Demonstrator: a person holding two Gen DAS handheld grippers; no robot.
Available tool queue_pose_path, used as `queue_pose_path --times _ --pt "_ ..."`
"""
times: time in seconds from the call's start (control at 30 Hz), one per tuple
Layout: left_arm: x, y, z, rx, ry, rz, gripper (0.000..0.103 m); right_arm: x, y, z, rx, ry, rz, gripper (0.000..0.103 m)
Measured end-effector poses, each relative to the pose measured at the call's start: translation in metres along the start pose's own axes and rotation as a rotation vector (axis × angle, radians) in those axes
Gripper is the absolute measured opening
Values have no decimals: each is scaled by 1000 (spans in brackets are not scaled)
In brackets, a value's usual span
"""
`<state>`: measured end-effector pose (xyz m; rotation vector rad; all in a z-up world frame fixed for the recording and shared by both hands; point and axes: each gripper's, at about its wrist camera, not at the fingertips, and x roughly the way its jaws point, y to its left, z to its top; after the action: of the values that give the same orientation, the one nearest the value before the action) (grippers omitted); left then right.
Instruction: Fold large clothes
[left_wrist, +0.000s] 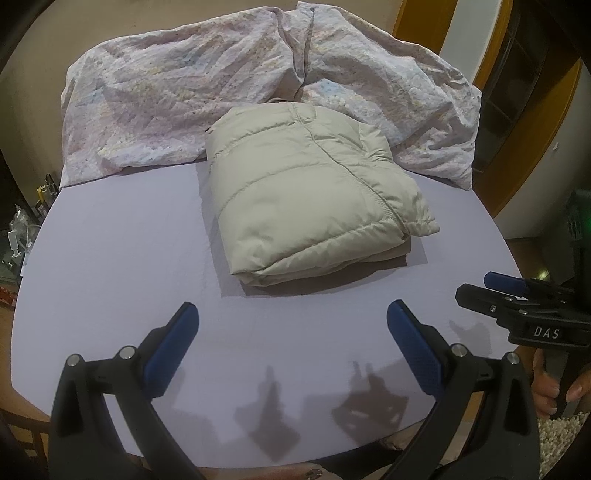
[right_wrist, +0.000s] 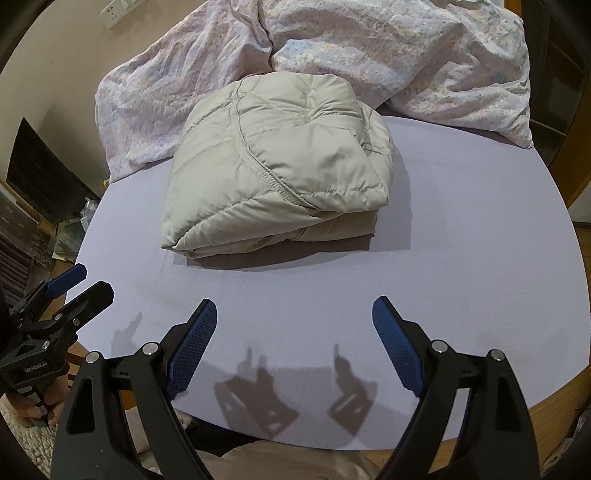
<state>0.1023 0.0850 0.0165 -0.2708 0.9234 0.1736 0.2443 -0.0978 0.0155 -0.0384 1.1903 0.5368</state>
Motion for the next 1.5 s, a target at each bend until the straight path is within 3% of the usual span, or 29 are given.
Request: queue_pose_path --times 1.5 --pt "2 5 2 -2 7 3 101 7 3 -1 4 7 8 88"
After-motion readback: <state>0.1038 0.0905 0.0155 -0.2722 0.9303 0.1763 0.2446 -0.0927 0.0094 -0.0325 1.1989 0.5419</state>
